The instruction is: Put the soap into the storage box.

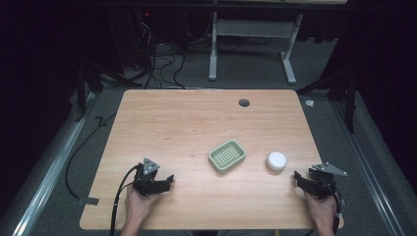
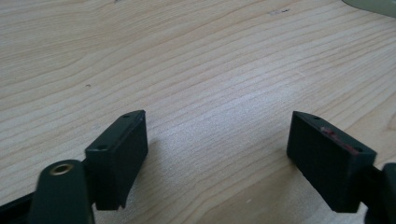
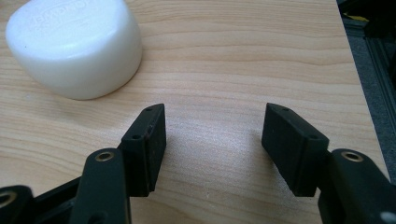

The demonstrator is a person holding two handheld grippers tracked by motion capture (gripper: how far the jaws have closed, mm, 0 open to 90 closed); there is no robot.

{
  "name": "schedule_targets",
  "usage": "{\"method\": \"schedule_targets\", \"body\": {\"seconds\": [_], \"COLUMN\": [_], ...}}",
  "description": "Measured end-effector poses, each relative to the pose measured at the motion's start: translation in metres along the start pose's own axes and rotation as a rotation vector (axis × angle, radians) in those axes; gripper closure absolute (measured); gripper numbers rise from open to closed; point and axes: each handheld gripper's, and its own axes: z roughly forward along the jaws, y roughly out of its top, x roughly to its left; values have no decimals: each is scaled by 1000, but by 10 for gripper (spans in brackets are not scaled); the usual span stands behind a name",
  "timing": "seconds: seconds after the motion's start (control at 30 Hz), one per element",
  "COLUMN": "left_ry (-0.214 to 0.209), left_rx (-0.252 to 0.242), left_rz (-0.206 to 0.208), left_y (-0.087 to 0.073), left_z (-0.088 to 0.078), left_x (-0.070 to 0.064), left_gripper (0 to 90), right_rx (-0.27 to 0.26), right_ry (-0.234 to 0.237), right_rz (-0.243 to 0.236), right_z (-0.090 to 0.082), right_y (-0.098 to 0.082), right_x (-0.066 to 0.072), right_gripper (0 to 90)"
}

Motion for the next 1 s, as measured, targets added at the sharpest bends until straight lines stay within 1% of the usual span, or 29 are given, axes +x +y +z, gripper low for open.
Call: {"method": "schedule_targets", "body": {"seconds": [0.03, 0.13, 0.2, 0.33, 0.4, 0.47, 0.57, 0.8, 0.87, 1.0], "left_ry": [0, 22, 9, -15, -37, -55, -72, -98, -105, -123], "left_rx": [0, -11, -11, -17, -26, -30, -23, -23, -23, -16], "left_rz": [0, 19, 16, 17, 15, 23, 31, 56, 62, 86], "left_y": [0, 0, 1, 4, 6, 8, 12, 23, 26, 33], "left_z": [0, 0, 0, -1, -1, -1, 1, 8, 10, 15], "left_x": [0, -5, -8, -17, -24, -32, -45, -73, -80, -94], "left_gripper": [234, 242, 242, 240, 243, 241, 228, 217, 216, 216], "right_rx": [0, 1, 1, 2, 2, -1, -2, -4, -1, -2], "right_ry": [0, 5, 11, 17, 20, 30, 41, 29, 19, 20], "right_rz": [0, -3, -14, -14, -15, -14, -4, -14, -21, -19], "right_z": [0, 0, 1, 1, 0, 0, 0, 1, 1, 1], "right_y": [0, 0, 1, 1, 1, 1, 1, 1, 1, 1], "right_x": [0, 0, 1, 1, 0, -1, -2, -1, 1, 1], "right_gripper": [411, 413, 415, 423, 437, 443, 449, 459, 459, 462]}}
